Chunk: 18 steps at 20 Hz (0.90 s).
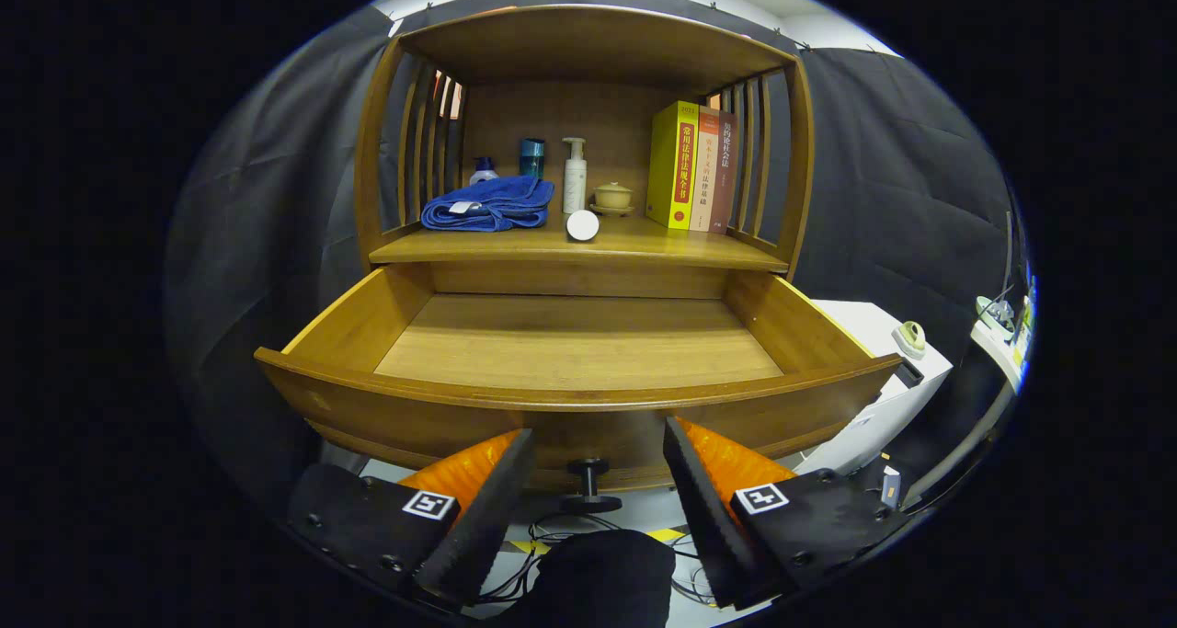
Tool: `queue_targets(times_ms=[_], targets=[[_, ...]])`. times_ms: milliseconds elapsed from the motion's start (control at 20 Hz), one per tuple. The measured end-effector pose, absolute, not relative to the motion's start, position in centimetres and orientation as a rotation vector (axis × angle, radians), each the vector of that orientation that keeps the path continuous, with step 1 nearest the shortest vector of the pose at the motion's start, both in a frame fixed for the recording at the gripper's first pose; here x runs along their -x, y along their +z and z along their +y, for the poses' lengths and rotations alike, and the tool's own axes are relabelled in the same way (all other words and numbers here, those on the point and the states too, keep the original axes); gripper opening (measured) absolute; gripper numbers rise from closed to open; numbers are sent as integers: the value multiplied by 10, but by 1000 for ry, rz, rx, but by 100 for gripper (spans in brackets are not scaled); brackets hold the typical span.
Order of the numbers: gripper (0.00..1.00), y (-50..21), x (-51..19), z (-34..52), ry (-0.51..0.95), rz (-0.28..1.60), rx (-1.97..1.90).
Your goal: Pull open the drawer, take out the items inside it, and place them on the countertop above the cabinet.
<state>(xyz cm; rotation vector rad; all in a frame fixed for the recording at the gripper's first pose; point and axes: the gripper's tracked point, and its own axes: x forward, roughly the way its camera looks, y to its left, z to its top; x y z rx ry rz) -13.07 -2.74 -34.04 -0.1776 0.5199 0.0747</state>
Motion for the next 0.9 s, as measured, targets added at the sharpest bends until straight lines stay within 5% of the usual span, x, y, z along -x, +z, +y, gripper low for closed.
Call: queue_targets(times_ms=[900], targets=[[95, -349, 40, -16, 22, 500, 186]])
